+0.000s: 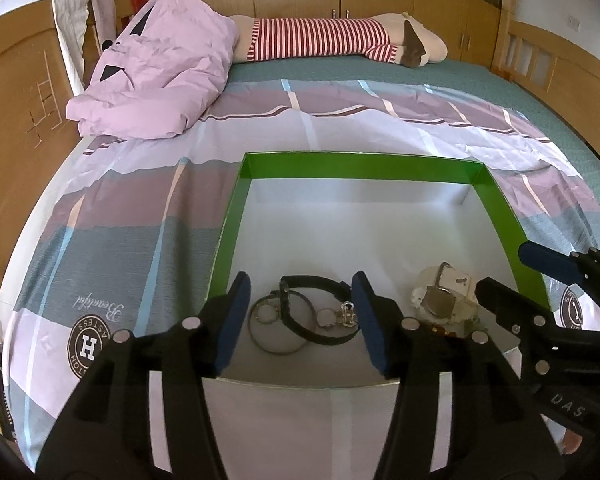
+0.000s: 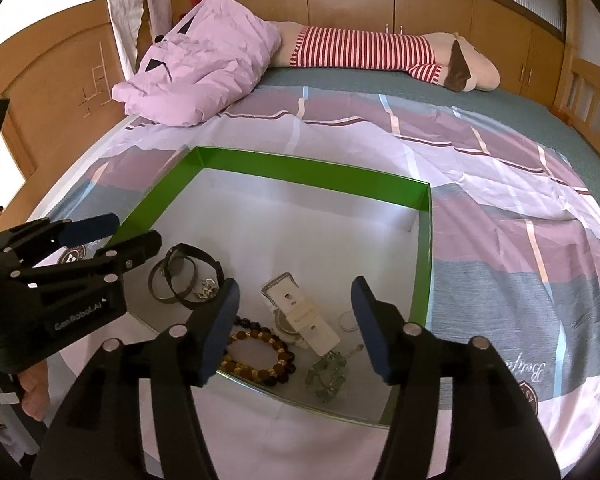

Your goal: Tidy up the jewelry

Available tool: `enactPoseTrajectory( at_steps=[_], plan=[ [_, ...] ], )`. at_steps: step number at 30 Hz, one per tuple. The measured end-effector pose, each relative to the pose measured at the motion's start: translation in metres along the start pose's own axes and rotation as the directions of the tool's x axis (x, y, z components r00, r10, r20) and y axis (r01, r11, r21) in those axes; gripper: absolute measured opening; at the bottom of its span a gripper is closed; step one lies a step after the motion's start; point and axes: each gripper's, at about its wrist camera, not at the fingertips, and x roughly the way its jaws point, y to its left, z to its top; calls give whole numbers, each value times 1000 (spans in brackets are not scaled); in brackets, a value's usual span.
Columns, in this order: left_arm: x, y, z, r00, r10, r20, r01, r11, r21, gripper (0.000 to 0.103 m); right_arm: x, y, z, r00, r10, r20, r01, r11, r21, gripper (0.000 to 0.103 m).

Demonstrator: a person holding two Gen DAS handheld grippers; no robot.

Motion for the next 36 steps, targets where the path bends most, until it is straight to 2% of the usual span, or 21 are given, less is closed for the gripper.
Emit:
enactPoseTrajectory(
  at_steps=[3, 6, 10, 15, 21, 22, 24, 29, 36],
  plan=[
    [0, -2, -1, 1000, -1, 2, 1, 1000, 9, 61, 0, 1, -1, 1000, -4, -2, 4, 1000, -6, 59],
    [-3, -4, -1, 1000, -5, 16, 5, 1000, 20, 77, 1, 2, -1, 1000, -5, -4, 5, 1000, -8, 63],
    [-5, -8, -1, 999, 20, 25, -21, 999, 40, 82, -1, 3, -1, 1000, -11, 4, 11, 1000, -12, 75],
    [-3, -5, -1, 1000, 17, 7, -17, 1000, 24, 87, -3, 0, -1, 1000, -25, 12, 25, 1000, -3, 77],
    [-9, -3, -3, 999, 42, 17, -43, 999, 23, 99, -5, -1, -1, 998, -55, 18, 55, 998, -5, 89],
    [-10, -3, -3, 999, 43, 18, -43, 999, 17, 101, -7, -1, -2, 998, -67, 21, 67, 998, -4, 94],
    [-14, -1, -5, 999, 38, 14, -38, 999, 11, 101, -11, -2, -4, 995, -91, 44, 91, 996, -2, 102],
    [-28, 6, -6, 996, 78, 35, -78, 997, -2, 101, -29, -6, -11, 969, -165, 186, 164, 986, 23, 102],
    [-44, 18, 0, 998, 32, 52, -30, 999, -42, 101, -39, -14, -18, 961, -187, 204, 173, 981, 82, 102]
  ],
)
